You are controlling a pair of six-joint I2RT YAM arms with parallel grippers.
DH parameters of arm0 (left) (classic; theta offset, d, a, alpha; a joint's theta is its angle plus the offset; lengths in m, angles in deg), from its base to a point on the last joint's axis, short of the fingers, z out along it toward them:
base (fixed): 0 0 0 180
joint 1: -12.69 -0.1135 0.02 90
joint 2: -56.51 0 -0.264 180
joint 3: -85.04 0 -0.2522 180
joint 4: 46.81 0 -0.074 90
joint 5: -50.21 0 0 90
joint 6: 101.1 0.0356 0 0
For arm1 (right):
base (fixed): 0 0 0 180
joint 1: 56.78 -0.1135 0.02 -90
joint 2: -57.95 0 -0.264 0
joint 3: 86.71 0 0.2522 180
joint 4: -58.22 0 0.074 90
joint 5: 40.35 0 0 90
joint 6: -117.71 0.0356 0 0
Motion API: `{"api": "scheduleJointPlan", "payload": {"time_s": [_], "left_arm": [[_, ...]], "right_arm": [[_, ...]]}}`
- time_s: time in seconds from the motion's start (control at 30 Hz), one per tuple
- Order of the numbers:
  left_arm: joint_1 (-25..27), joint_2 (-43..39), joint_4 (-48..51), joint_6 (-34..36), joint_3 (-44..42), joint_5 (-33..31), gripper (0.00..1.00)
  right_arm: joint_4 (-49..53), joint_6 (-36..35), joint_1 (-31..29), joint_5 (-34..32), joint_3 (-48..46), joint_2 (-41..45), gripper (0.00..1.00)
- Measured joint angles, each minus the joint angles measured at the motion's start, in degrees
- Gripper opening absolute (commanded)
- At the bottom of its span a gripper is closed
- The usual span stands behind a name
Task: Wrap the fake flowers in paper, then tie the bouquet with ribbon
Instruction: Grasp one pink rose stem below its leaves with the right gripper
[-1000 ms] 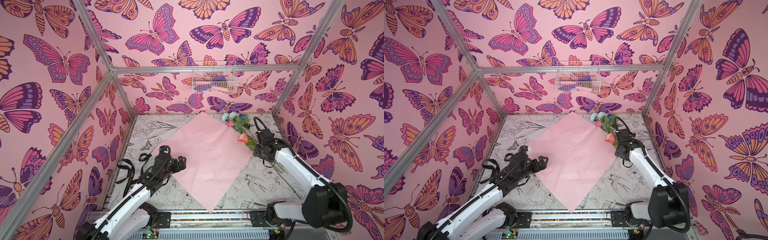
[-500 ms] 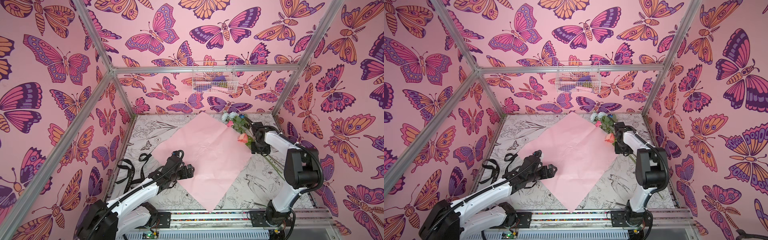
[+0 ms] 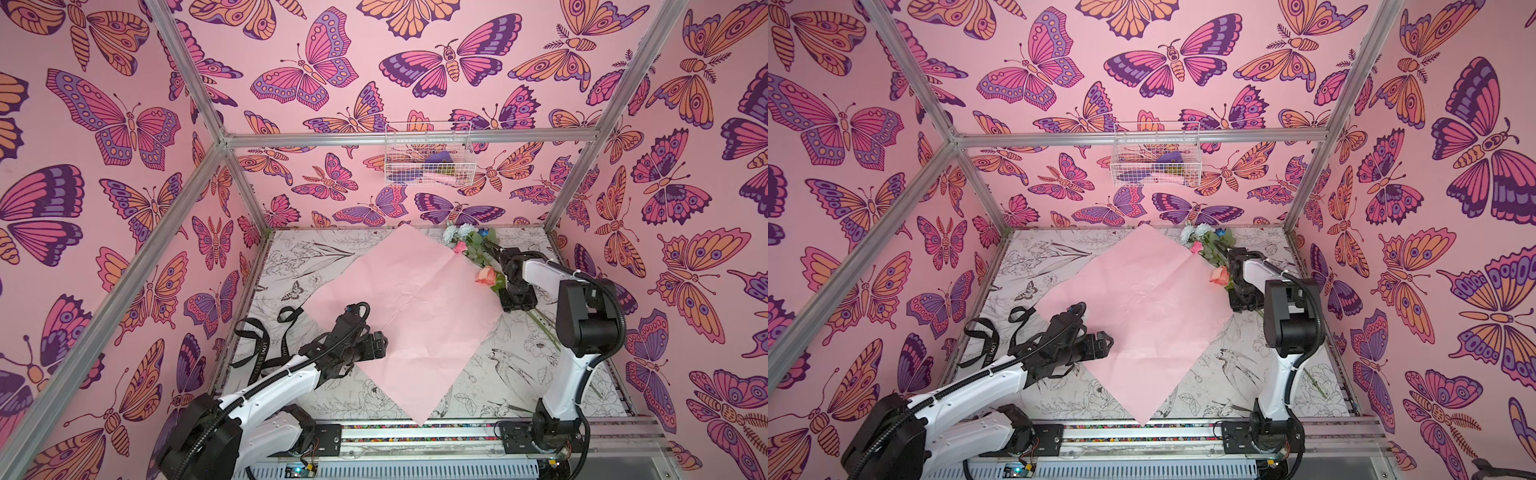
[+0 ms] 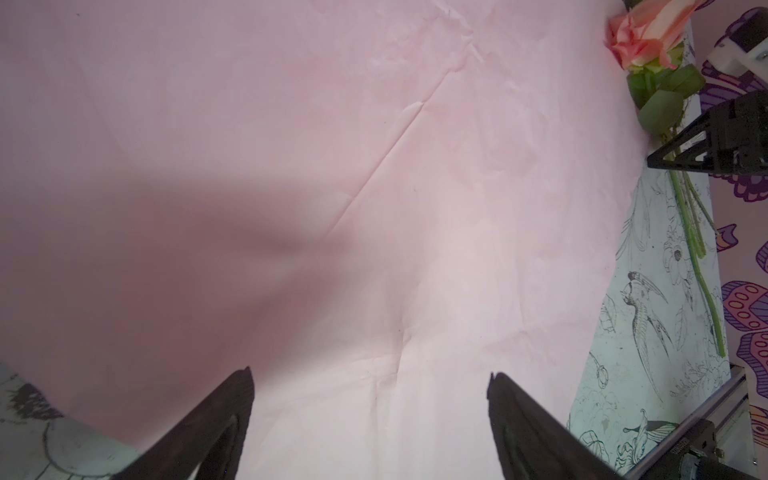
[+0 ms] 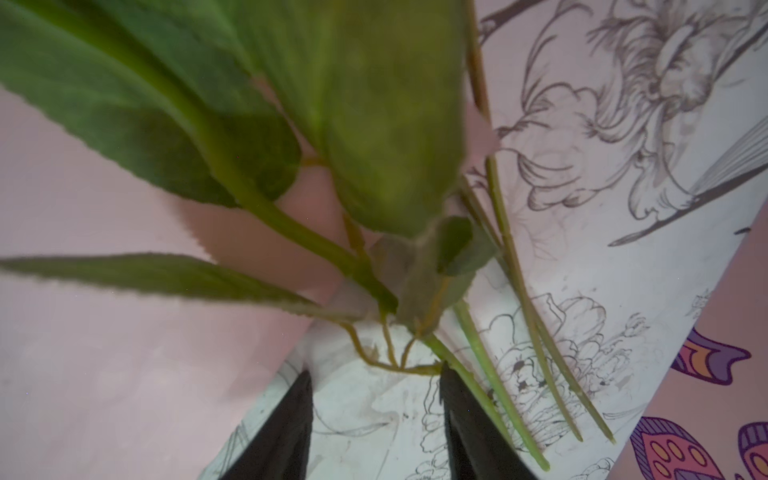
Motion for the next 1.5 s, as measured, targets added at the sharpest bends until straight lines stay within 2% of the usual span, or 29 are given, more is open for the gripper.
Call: {"api": "scheduleJointPlan", "payload": {"time_s": [0.47,0.8,1.03,1.3,1.4,1.5], "left_arm": [[0.0,-1.0,-0.1,-1.4,-1.7,0.8,0.87],[0.0,-1.1,-0.1,-2.1,-1.8,1.1,0.87],[0.0,-1.0,-0.2,-2.5,-2.3,1.1,0.87],[0.0,-0.9,-0.2,-2.5,-2.4,1.1,0.87],[0.0,-1.4,-0.1,-2.5,-2.4,0.8,0.87],[0.0,-2.7,0.3,-2.5,-2.4,-0.3,0.87]], "right_arm": [[-0.3,-2.4,0.0,-0.4,5.4,-4.3,0.19],[0.4,-4.0,-0.2,1.9,8.8,-5.4,0.00],[1.9,-4.5,-1.6,1.5,7.9,-2.5,0.00],[3.8,-2.0,-5.4,2.1,6.4,10.0,0.00],[3.8,0.4,-7.4,5.4,4.9,14.7,0.00],[2.9,4.4,-9.5,11.4,2.7,18.4,0.00]]}}
